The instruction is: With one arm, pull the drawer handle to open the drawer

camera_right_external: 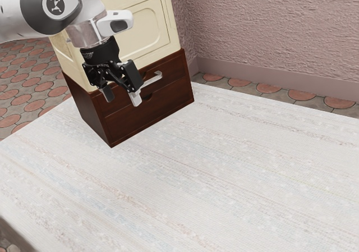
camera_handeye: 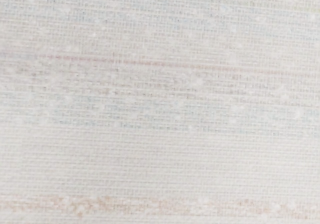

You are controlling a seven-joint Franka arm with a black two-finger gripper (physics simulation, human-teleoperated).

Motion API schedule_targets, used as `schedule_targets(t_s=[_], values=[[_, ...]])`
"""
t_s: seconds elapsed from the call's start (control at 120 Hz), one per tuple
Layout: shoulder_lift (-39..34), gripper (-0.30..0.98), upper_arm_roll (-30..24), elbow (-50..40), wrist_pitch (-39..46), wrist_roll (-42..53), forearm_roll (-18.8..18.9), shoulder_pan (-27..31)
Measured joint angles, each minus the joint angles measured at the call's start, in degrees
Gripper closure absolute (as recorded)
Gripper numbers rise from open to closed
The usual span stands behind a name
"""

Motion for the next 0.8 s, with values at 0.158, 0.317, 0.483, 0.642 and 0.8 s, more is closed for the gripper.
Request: schedule_targets(t_s=[0.158,0.317,0.483,0.642,0.8], values=[[-0.01,0.00,0.00,0.01,-0.01,0.05,0.00,0.00],[-0.50,0.00,-0.02,4.15,-0.64,0.19,0.42,-0.06],[-3.47,0.00,-1.66,10.29,-2.63,0.28,0.95,1.09],[1.45,0.00,-4.38,10.59,1.44,0.20,1.26,1.28],[8.64,0.00,-4.54,11.57,10.44,-0.15,3.00,-0.59]])
